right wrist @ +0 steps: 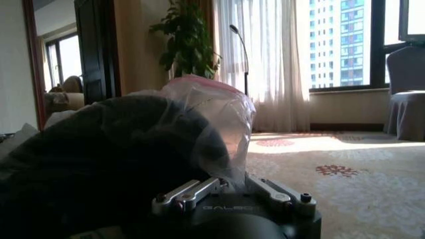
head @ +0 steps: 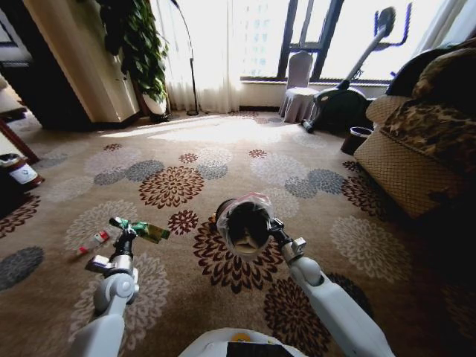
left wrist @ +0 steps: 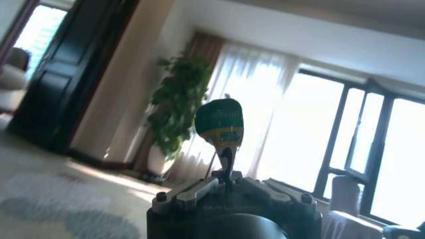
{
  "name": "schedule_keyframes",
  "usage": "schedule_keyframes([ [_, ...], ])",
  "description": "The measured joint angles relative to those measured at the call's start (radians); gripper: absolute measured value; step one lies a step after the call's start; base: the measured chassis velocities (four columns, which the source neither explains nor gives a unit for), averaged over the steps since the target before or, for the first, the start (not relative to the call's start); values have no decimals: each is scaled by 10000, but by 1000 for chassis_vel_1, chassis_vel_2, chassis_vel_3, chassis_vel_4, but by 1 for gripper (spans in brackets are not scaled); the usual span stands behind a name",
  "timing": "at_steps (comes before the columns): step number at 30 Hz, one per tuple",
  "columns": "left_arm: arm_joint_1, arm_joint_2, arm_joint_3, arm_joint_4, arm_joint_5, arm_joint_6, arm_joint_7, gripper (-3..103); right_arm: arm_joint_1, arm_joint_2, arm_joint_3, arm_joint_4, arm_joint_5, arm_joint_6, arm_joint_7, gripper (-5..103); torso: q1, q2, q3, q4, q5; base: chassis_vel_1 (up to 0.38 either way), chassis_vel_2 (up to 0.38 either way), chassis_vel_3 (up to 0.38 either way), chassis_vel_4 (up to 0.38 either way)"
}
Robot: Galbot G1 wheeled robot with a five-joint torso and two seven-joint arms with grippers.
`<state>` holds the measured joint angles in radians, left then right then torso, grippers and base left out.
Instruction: Pick up the trash from the ground and place it into the trash bin.
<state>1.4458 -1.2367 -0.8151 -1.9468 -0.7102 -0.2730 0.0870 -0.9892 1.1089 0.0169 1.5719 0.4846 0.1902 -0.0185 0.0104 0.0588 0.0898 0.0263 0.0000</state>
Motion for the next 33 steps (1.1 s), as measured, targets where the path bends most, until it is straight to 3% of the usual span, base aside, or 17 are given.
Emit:
schedule_keyframes([
  [1,-32,145,112,-233,588,-584,760,0,101,49,-116,-73,4,-79,1,0,0,0,0,-1,-3,0,0,0,0],
  [3,-59,218,169,-319,783,-802,1088,0,145,70,-174,-106,3,-105,3,0,0,1,0,-3,-2,0,0,0,0],
  [4,-166,508,423,-583,1324,-1349,1992,0,205,122,-311,-164,-42,-145,5,0,0,1,-1,-7,-1,0,0,0,0],
  [6,-332,1003,867,-792,1934,-1905,2851,0,207,156,-461,-163,-140,-214,1,0,0,1,0,-8,-1,0,0,0,0],
  [8,-511,1444,1244,-889,2446,-2222,3420,0,159,161,-562,-79,-301,-275,5,0,0,1,0,-6,-2,0,0,0,0],
  [9,-511,1444,1244,-889,2446,-2222,3420,0,159,161,-562,-79,-301,-275,5,0,0,1,0,-6,-2,0,0,0,0],
  [11,-828,2125,1744,-920,2953,-2470,4050,0,21,117,-717,243,-570,-500,3,0,0,1,0,-6,-3,0,0,0,0],
  [13,-872,2201,1799,-920,2980,-2484,4102,0,0,105,-747,300,-590,-540,2,0,0,1,0,-6,-2,0,0,0,0],
  [15,-1339,2948,2547,-856,3137,-2507,4296,0,-103,48,-983,665,-834,-768,-2,0,0,1,0,-6,-3,0,0,0,0],
  [18,-1517,3187,2882,-798,3183,-2493,4291,0,-125,57,-1037,705,-1097,-779,-3,0,0,1,0,-4,0,0,0,0,0],
  [22,-1883,3693,4044,-859,2981,-2196,4443,0,-78,249,-1413,723,-1445,-920,-4,0,0,1,0,-6,1,0,0,0,0],
  [33,-1944,3740,4453,-291,3472,-1853,5535,0,32,226,-1433,732,-1301,-970,-1,0,0,2,0,-5,0,0,0,0,0],
])
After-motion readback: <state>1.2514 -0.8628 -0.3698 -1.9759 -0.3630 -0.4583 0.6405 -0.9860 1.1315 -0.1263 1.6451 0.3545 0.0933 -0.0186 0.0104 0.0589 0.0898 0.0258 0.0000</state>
